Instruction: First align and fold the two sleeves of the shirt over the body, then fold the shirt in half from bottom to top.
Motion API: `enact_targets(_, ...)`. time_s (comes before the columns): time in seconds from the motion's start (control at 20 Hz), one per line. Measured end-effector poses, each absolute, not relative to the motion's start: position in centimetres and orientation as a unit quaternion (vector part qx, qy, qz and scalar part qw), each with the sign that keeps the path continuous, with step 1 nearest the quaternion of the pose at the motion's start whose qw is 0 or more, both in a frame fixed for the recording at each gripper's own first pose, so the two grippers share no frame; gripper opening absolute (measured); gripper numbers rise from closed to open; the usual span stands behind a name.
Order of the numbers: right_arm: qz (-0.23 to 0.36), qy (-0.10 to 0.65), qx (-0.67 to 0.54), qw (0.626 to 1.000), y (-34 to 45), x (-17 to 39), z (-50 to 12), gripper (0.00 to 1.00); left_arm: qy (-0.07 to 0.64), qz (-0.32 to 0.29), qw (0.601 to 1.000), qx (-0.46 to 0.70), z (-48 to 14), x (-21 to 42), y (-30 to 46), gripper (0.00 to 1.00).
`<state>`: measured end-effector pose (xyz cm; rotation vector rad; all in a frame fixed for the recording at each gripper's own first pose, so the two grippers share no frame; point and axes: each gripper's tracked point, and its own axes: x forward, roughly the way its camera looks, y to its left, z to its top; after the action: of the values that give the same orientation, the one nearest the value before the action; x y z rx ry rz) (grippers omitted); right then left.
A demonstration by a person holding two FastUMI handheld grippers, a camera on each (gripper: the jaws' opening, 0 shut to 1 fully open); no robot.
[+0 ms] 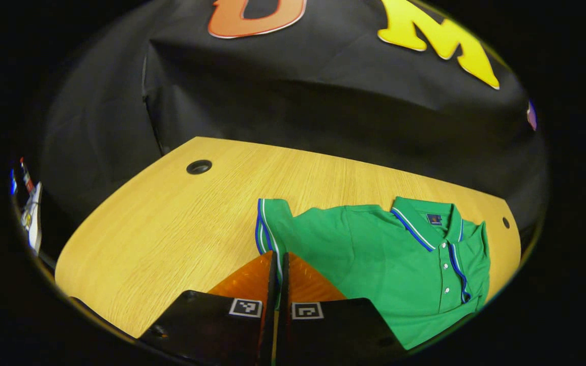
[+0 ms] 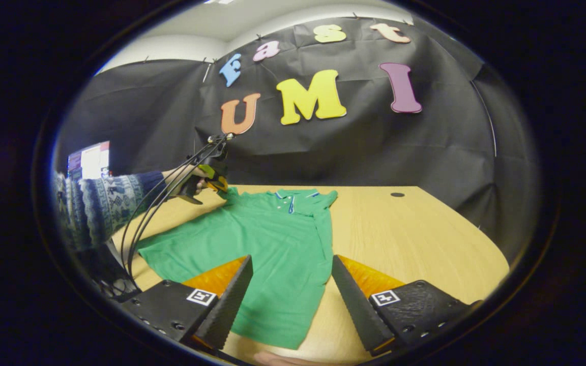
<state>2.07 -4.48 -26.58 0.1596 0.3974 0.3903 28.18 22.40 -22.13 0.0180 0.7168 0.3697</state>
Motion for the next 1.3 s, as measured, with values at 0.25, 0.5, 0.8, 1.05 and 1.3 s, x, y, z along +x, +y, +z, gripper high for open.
enact_targets(0.25,0.178,0.213,0.082,0.957,-5.2,2.0,-27.3,0.93,0.344,0.117,0.928,0.078,-21.3,29.8,15.7,0.10)
enact_targets(0.5,0.167,0.214,0.081,0.959,-5.5,1.1,-27.0,0.96,0.286,0.067,0.953,0.078,-17.8,29.2,9.1,0.83)
enact_targets(0.8,0.163,0.198,0.064,0.964,-5.0,-0.5,-24.6,0.96,0.228,0.059,0.970,0.068,-13.2,22.7,8.0,1.00)
enact_targets(1.05,0.149,0.180,0.039,0.972,-4.1,-1.7,-23.1,0.96,0.191,0.089,0.975,0.063,-11.3,14.5,11.1,1.00)
enact_targets(1.3,0.125,0.190,0.037,0.973,-2.5,-2.9,-24.1,0.93,0.181,0.106,0.975,0.075,-13.3,7.0,13.6,1.00)
